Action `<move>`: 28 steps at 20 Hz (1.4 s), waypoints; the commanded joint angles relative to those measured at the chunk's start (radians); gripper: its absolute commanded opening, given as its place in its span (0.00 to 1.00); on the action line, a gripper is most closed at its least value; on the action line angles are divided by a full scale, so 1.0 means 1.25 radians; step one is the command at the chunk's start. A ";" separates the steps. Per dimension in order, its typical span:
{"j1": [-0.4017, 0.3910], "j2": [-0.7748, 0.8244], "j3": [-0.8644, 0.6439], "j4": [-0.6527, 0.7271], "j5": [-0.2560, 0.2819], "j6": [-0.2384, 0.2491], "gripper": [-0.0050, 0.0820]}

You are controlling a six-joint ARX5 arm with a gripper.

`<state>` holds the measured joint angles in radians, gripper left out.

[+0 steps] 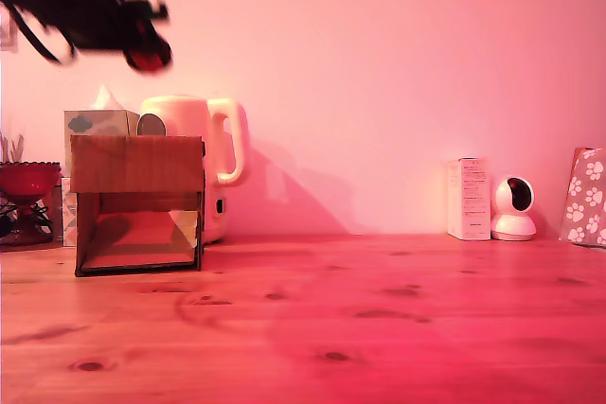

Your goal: Drop the footbag into the cardboard dice tower

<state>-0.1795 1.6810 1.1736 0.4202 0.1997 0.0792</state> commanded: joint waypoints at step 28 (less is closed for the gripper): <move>0.008 -0.002 0.100 -0.307 0.013 0.000 0.03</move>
<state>-0.1638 1.7054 1.2980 0.0425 0.2111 0.0814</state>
